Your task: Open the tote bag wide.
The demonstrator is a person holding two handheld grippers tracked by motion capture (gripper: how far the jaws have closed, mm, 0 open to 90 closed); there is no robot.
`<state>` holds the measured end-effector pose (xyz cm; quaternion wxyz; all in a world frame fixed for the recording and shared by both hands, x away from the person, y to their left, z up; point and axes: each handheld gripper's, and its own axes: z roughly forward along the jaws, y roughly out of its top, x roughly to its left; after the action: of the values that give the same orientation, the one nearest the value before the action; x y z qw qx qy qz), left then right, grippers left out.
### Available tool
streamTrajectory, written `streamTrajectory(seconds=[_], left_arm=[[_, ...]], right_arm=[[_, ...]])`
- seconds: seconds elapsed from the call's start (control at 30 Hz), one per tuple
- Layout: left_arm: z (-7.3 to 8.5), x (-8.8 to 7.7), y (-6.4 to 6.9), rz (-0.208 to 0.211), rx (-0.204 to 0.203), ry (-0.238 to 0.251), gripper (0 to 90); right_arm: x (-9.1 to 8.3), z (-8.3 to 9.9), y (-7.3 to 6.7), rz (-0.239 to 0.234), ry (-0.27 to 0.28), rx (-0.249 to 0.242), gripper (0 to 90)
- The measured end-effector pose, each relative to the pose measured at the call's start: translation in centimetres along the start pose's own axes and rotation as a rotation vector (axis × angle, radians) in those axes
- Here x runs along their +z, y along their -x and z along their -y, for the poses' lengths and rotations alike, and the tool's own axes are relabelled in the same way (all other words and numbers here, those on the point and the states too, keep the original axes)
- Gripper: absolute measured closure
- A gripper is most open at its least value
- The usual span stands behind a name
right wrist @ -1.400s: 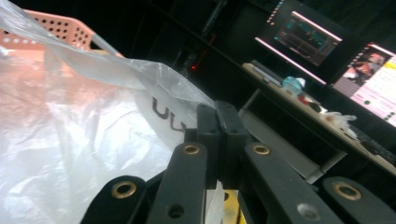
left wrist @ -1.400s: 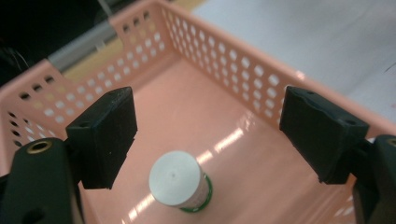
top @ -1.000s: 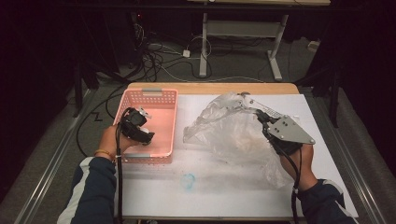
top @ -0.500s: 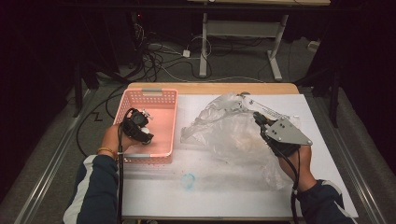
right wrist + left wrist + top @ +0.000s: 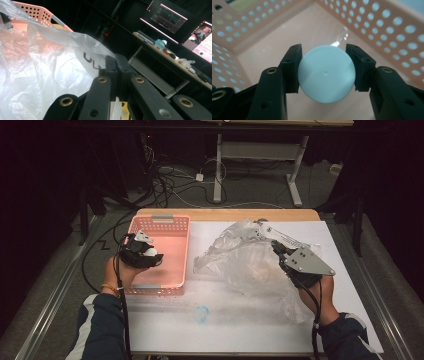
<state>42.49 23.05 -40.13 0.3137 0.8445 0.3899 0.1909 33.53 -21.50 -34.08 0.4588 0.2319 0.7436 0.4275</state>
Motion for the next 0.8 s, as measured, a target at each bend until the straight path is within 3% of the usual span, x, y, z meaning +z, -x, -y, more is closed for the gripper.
streamTrajectory(seconds=[0.23,0.3,0.33,0.6,0.67,0.7,0.8], left_arm=[[-0.2,-2.7,1.9,-0.033,0.019,0.142,47.8],[-0.8,-4.5,3.4,-0.031,0.035,0.221,47.8],[-0.8,-4.5,3.4,-0.031,0.035,0.221,47.8],[-3.6,-8.7,10.0,0.017,0.205,0.402,47.8],[-4.4,-9.3,12.3,0.043,0.272,0.43,47.8],[-4.4,-9.3,12.3,0.043,0.272,0.43,47.8],[-4.9,-9.4,14.1,0.067,0.316,0.448,47.8]], right_arm=[[0.0,0.0,0.1,-0.004,-0.003,-0.003,90.0],[0.0,0.0,0.0,-0.009,-0.003,-0.003,90.0],[0.0,0.0,0.0,-0.009,-0.003,-0.003,90.0],[0.0,-0.4,0.1,-0.02,-0.004,-0.014,90.0],[0.1,-0.4,0.0,-0.037,-0.008,-0.01,90.0],[0.2,-0.4,-0.1,-0.038,-0.012,-0.012,90.0],[0.4,-0.3,-0.5,-0.057,-0.019,-0.017,90.0]])
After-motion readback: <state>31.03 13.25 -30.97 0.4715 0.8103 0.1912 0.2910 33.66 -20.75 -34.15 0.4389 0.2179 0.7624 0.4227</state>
